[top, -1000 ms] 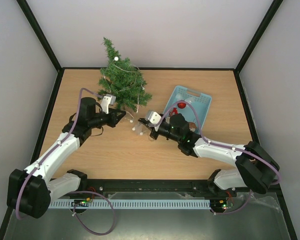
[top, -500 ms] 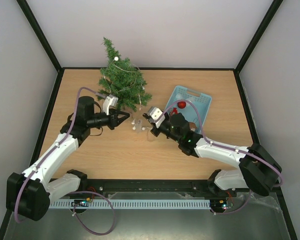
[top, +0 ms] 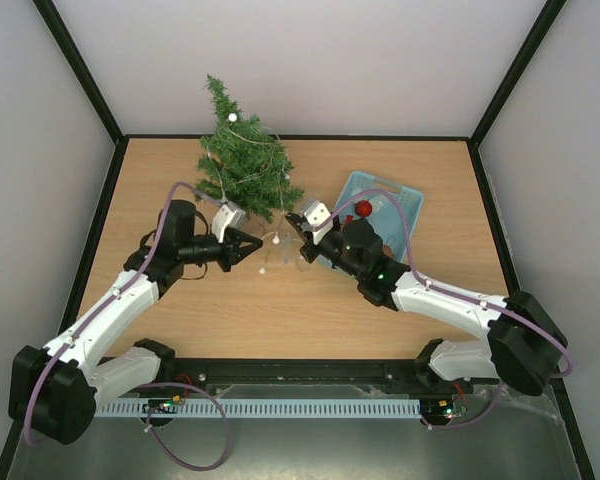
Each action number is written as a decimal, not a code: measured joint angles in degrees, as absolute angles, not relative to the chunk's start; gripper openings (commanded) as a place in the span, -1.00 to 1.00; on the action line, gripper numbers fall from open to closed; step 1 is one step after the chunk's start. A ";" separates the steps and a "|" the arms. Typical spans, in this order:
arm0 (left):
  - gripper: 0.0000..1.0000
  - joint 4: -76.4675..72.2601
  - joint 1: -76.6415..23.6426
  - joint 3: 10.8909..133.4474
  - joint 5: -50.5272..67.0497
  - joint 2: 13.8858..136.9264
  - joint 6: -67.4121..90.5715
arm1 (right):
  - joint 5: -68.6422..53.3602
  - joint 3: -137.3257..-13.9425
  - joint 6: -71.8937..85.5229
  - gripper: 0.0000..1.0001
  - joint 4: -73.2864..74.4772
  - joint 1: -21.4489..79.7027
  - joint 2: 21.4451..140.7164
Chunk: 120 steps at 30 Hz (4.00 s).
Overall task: Decorate the small christmas tree
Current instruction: Wrap the decoration item around the Christmas tree.
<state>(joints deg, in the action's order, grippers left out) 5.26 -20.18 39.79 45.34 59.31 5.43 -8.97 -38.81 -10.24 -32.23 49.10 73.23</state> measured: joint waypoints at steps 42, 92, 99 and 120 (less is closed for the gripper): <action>-0.95 -1.26 -21.85 43.42 38.20 58.08 1.45 | -15.31 -43.03 -19.14 -0.97 -17.82 49.10 69.82; 0.16 6.09 -24.58 41.82 30.15 57.65 -0.60 | -21.47 -42.70 8.19 -0.97 -26.02 49.10 71.24; -0.72 5.96 -24.60 41.82 32.42 60.60 -2.46 | -21.78 -42.70 8.16 -0.97 -26.00 49.10 71.24; 0.04 3.66 -24.60 41.82 38.44 57.95 -3.75 | -18.52 -42.70 4.80 -0.97 -22.50 49.10 69.38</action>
<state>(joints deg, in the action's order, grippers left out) 3.66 -24.60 41.82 38.44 57.95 -3.75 -18.52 -42.70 4.80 -22.50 49.10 69.38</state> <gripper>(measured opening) 0.481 0.017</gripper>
